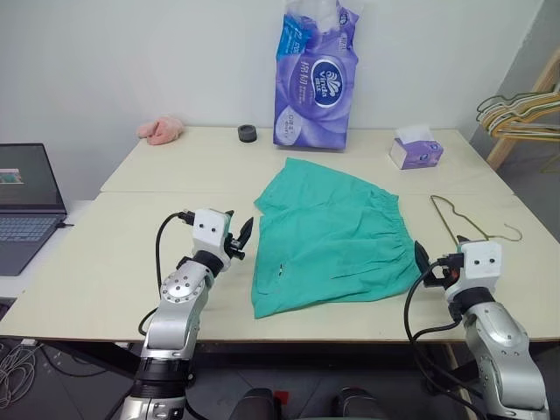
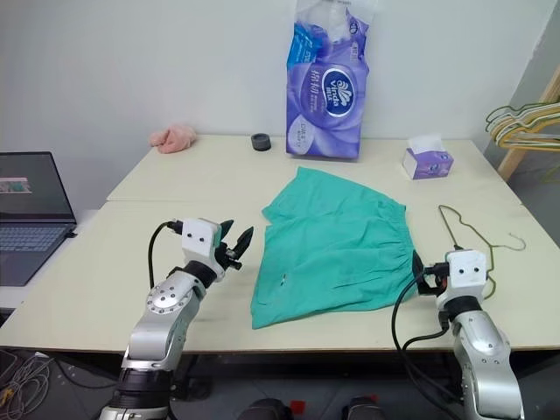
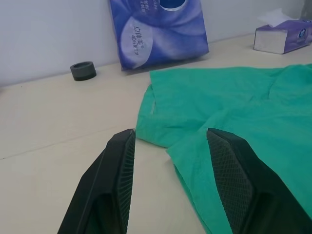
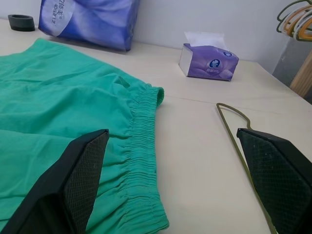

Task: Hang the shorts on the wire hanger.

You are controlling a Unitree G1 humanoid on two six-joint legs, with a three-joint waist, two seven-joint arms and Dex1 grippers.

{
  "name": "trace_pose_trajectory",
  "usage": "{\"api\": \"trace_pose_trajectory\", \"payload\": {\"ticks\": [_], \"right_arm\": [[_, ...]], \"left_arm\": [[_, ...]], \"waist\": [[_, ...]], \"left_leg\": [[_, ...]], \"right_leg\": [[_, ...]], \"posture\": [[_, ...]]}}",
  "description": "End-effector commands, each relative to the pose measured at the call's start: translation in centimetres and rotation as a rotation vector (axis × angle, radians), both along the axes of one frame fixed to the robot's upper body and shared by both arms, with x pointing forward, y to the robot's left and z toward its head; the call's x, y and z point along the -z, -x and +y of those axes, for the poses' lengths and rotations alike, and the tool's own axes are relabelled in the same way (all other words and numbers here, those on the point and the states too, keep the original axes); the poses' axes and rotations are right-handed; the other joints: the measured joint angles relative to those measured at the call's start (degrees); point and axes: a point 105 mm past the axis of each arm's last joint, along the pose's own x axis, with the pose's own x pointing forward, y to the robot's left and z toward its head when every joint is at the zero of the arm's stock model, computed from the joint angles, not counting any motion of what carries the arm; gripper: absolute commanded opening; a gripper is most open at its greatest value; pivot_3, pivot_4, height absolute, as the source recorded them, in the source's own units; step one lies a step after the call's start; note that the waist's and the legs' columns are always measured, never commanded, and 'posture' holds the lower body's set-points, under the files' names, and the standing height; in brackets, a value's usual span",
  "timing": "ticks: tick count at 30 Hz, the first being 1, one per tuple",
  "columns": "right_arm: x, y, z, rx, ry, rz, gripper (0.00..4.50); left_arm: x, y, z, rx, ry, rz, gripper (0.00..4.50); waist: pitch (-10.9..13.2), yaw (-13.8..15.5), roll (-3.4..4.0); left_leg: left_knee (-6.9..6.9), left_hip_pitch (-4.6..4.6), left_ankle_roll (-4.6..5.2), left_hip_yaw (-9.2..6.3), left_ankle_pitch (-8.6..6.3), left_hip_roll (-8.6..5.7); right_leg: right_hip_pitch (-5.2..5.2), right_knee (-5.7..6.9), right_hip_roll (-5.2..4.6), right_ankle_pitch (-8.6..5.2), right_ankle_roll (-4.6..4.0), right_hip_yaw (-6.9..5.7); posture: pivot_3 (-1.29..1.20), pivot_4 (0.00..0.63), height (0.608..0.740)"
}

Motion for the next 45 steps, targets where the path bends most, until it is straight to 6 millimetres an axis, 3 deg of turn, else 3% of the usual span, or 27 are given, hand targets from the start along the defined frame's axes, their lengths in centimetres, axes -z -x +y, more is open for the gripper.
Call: {"api": "trace_pose_trajectory", "payload": {"ticks": [1,12,23,26,28,31,37,45], "right_arm": [[-1.5,-0.4,-0.2,-0.003,0.024,-0.053,4.48],[-1.5,-0.5,0.3,-0.046,0.019,-0.048,4.48],[-1.5,-0.2,-0.2,-0.055,0.048,-0.049,4.48],[-1.3,0.0,-0.1,-0.079,0.055,-0.039,4.5],[-1.2,0.2,0.1,-0.105,0.055,-0.034,4.5],[-1.2,0.9,1.8,-0.255,0.051,-0.005,4.5],[0.0,3.7,5.1,-0.607,0.146,0.146,4.5],[1.2,7.2,7.7,-0.893,0.226,0.31,4.5]], "left_arm": [[-1.4,0.1,0.0,-0.007,0.006,-0.056,2.44],[-1.3,0.3,0.2,-0.016,0.01,-0.05,2.44],[-0.8,1.1,-1.4,0.137,0.061,-0.007,2.44],[-1.0,2.0,-2.7,0.281,0.079,0.007,3.02],[-0.7,2.4,-3.1,0.336,0.041,0.026,3.65],[-0.1,3.5,-3.8,0.484,0.01,0.115,4.48],[1.3,6.2,-3.6,0.819,-0.219,0.304,4.48],[2.8,7.1,-4.3,1.016,-0.399,0.378,4.48]], "waist": [[0.0,0.0,0.0],[0.0,0.1,0.0],[0.0,-0.1,0.0],[0.0,-0.1,0.0],[0.0,-0.3,0.01],[0.0,-0.7,0.03],[0.0,-1.6,0.05],[0.1,-1.4,0.07]], "left_leg": [[0.0,0.0,0.0,0.0,0.0,0.0],[0.0,0.0,0.0,0.0,0.0,0.0],[0.0,0.01,0.01,0.01,0.0,0.0],[0.0,0.0,0.01,0.02,-0.01,0.01],[0.0,0.01,0.01,0.03,-0.01,0.01],[-0.01,0.03,0.01,0.04,-0.01,0.02],[-0.08,0.11,0.07,0.05,-0.05,0.04],[-0.1,0.9,0.17,-0.04,-0.28,0.06]], "right_leg": [[0.0,0.0,0.0,0.0,0.0,0.0],[0.0,0.0,0.0,0.0,0.0,0.0],[0.0,-0.01,0.01,-0.01,-0.01,0.01],[0.0,-0.01,0.01,-0.02,-0.02,0.0],[0.01,-0.02,0.02,-0.04,-0.04,0.01],[0.01,-0.01,0.05,-0.07,-0.09,0.01],[0.05,0.07,0.07,-0.4,-0.26,-0.04],[0.92,-0.14,-0.07,-0.89,0.05,-0.05]], "posture": [[0.04,0.016,0.74],[0.04,0.025,0.74],[0.01,0.029,0.74],[0.0,0.029,0.74],[-0.01,0.027,0.74],[-0.01,0.027,0.74],[-0.02,0.027,0.74],[-0.06,0.029,0.74]]}}
